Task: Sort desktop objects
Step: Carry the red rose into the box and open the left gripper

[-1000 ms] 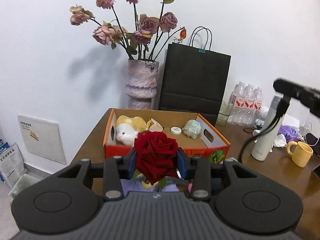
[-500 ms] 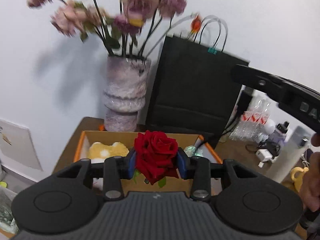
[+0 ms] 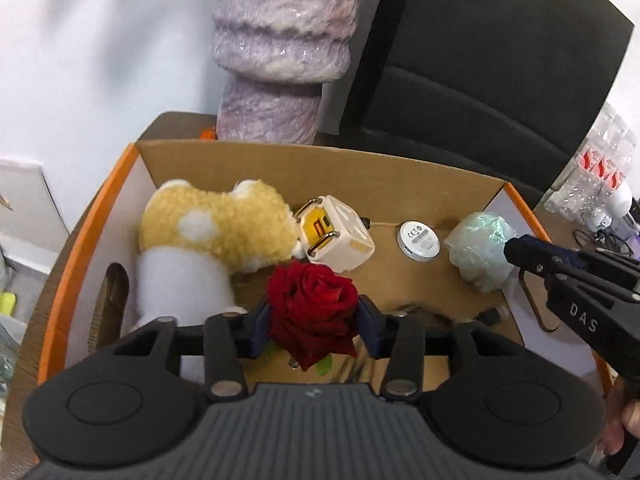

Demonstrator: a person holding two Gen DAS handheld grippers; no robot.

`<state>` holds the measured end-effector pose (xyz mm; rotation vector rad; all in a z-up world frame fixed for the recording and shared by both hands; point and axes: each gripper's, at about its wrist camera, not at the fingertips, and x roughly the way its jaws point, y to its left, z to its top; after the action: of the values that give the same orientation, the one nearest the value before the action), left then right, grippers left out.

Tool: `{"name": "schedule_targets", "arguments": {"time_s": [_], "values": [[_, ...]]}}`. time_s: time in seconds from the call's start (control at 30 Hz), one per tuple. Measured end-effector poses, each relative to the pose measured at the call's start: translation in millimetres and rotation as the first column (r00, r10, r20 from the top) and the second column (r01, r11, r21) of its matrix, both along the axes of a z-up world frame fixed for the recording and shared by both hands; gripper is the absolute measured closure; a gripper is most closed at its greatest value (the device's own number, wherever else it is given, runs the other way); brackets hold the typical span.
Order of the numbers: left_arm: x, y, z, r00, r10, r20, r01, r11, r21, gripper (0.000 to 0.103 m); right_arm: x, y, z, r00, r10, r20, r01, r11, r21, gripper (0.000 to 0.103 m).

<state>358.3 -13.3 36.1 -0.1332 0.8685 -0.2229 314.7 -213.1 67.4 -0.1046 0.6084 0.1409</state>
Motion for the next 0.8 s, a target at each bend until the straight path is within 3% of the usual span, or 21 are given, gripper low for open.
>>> {"name": "schedule_targets", "arguments": {"time_s": [0.03, 0.07, 0.13, 0.23, 0.27, 0.3, 0.4, 0.47, 0.6, 0.73, 0.8], "values": [[-1.6, 1.0, 1.1, 1.0, -0.001, -0.006, 0.001, 1.0, -0.001, 0.04, 1.2, 0.9, 1.5, 1.0, -0.003, 0.001, 0.003, 1.0, -0.012, 0.074], [-3.2, 1.8, 3.8, 1.0, -0.009, -0.003, 0.009, 1.0, -0.01, 0.028, 2.5, 3.5, 2.7, 1.0, -0.022, -0.008, 0.022, 0.999, -0.042, 0.049], [-11.9, 5.8, 16.3, 0.999, -0.022, 0.045, 0.024, 0.999, -0.047, 0.023, -2.8, 7.4, 10.8, 1.0, -0.017, 0.021, 0.019, 0.998, -0.052, 0.038], [-7.5, 4.7, 35.0, 0.991, 0.026, 0.131, -0.024, 1.0, -0.018, 0.027, -9.2, 8.2, 26.4, 0.998, 0.015, 0.061, -0.015, 1.0, -0.014, 0.039], [-1.2, 0.8, 39.7, 0.986, 0.042, 0.16, -0.044, 0.999, 0.01, 0.043, -8.9, 7.8, 30.3, 0.998, 0.017, 0.067, -0.016, 1.0, -0.003, 0.039], [6.9, -3.7, 41.2, 0.986, 0.038, 0.162, -0.044, 0.999, 0.031, 0.055, -10.1, 8.4, 30.7, 0.997, 0.019, 0.07, -0.019, 1.0, 0.003, 0.039], [38.4, -14.8, 26.4, 0.997, 0.052, 0.064, -0.055, 0.997, 0.053, 0.068, -13.2, 9.3, 26.8, 0.998, 0.027, 0.053, -0.028, 1.0, 0.011, 0.043], [46.5, -18.5, 15.4, 1.0, 0.025, 0.003, -0.025, 1.0, 0.011, 0.068, -15.1, 4.6, 23.2, 0.999, 0.024, 0.028, -0.025, 0.999, 0.035, 0.046], [45.2, -17.1, 4.4, 0.999, 0.038, -0.035, -0.04, 0.997, -0.07, 0.059, -16.4, -6.8, 20.7, 1.0, 0.013, 0.004, -0.014, 0.998, 0.061, 0.046], [45.7, -2.1, 13.5, 0.997, 0.066, -0.05, -0.073, 0.984, -0.165, 0.05, -17.2, -10.4, 18.8, 1.0, 0.021, -0.008, -0.02, 0.996, 0.082, 0.046], [39.4, 1.7, 25.8, 0.996, 0.073, -0.051, -0.08, 0.985, -0.152, 0.041, -17.4, -9.9, 19.9, 1.0, 0.024, -0.007, -0.023, 0.995, 0.094, 0.046]]}}
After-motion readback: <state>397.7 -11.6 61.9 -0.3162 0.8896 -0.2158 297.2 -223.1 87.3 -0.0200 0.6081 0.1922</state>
